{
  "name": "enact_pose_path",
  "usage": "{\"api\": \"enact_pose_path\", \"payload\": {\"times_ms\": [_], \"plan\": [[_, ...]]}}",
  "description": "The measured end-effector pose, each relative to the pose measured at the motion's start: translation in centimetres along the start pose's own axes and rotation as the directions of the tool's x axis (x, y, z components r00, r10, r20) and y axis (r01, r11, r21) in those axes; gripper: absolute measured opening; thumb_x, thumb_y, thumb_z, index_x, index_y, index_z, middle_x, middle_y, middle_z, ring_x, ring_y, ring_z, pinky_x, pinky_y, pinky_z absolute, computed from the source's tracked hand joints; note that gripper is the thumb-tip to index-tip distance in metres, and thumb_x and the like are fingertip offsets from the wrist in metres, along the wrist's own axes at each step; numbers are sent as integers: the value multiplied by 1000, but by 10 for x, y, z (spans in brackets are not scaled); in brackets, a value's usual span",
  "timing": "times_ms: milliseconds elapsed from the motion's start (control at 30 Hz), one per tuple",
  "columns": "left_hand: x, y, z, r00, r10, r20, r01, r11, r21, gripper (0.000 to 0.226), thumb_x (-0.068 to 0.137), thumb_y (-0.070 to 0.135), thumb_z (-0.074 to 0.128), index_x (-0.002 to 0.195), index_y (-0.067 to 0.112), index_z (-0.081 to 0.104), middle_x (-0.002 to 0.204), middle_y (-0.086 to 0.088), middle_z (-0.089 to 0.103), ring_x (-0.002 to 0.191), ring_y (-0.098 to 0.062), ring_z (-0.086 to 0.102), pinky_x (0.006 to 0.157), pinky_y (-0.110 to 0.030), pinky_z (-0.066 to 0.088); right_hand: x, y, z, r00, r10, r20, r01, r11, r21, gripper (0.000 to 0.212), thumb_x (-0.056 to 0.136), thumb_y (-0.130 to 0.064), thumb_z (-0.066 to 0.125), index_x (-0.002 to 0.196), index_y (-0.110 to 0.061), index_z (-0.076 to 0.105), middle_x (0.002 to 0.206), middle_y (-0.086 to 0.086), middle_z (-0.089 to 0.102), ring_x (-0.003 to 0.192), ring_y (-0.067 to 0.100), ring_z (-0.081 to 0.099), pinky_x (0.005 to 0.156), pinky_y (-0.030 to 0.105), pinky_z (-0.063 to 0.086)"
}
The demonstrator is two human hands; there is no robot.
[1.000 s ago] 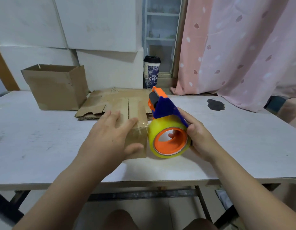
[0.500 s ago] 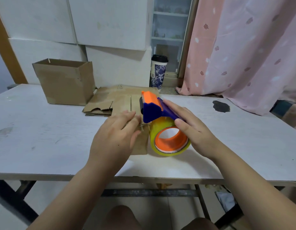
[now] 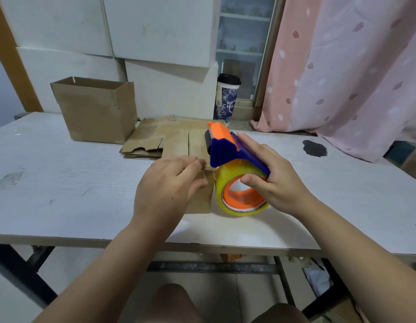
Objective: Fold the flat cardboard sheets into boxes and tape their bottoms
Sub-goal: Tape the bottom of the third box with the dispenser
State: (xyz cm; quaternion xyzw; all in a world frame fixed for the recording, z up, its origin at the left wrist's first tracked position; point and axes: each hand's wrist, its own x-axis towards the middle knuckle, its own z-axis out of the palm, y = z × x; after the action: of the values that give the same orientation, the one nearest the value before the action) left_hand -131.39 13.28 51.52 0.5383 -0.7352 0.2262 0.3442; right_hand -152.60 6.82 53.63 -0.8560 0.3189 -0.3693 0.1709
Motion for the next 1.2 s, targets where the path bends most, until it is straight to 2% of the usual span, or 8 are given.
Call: {"api": "enact_pose_path", "payload": {"times_ms": [167, 300, 433, 600, 733, 933, 1100, 1200], "plan": [[2, -1, -5, 1000, -4, -3, 4, 1000, -8, 34, 90, 29, 50, 101, 6, 73, 100, -7, 72, 91, -25, 68, 79, -35, 51, 6, 0, -11, 999, -54, 3, 54, 997, -55, 71, 77, -78, 44, 137, -45, 30, 112, 6, 58, 97, 18, 52, 87, 24, 39], [1, -1, -4, 999, -42, -2, 42, 998, -36, 33, 90, 30, 52, 102, 7, 73, 100, -6, 72, 96, -24, 68, 85, -36, 50, 1, 4, -17, 999, -25, -35, 24, 1000, -16, 65, 77, -52, 62, 135, -48, 33, 114, 5, 59, 99, 18, 53, 88, 22, 40], [1, -3, -2, 999, -48, -26, 46, 997, -58, 32, 89, 31, 53, 100, 8, 73, 99, -4, 72, 96, -23, 67, 85, -35, 49, -9, 8, -19, 1000, -26, -6, 26, 998, -60, 65, 74, -59, 56, 134, -51, 32, 106, -3, 56, 93, 2, 49, 79, 8, 34], [2, -5, -3, 998, -48, -31, 46, 998, -42, 28, 87, 29, 58, 101, 11, 73, 99, -2, 72, 96, -22, 67, 80, -30, 49, -9, 16, -21, 1000, -5, -19, 5, 1000, -11, 66, 73, -65, 57, 134, -53, 32, 105, -4, 57, 89, 7, 49, 80, 12, 36], [1, -5, -4, 996, -85, -24, 84, 995, -46, 20, 85, 21, 67, 101, 10, 72, 99, -2, 72, 96, -25, 66, 79, -32, 48, -16, 22, -17, 1000, -1, 15, 3, 996, -86, 70, 72, -86, 38, 133, -52, 31, 104, -3, 55, 90, 3, 49, 81, 10, 34], [2, -6, -4, 998, -58, -30, 57, 998, -36, 22, 83, 21, 68, 102, 10, 72, 99, -2, 72, 96, -23, 66, 81, -30, 47, -23, 27, -25, 997, -20, -69, 15, 997, -73, 58, 83, -80, 29, 135, -55, 30, 102, -6, 57, 87, 6, 50, 73, 10, 34], [2, -8, -4, 998, -54, -34, 52, 997, -48, 22, 82, 19, 72, 102, 9, 73, 100, -3, 72, 96, -23, 67, 82, -33, 48, -27, 30, -22, 998, -39, 49, 50, 969, -242, 57, 83, -75, 34, 136, -54, 25, 112, -4, 49, 97, 9, 46, 84, 4, 29], [2, -8, -4, 998, -49, -40, 47, 998, -46, 23, 82, 20, 71, 102, 10, 73, 99, -2, 72, 95, -23, 67, 80, -33, 49, -29, 30, -24, 998, -32, 60, 46, 965, -258, 59, 83, -79, 27, 136, -54, 24, 113, -4, 49, 96, 6, 44, 83, 4, 29]]}}
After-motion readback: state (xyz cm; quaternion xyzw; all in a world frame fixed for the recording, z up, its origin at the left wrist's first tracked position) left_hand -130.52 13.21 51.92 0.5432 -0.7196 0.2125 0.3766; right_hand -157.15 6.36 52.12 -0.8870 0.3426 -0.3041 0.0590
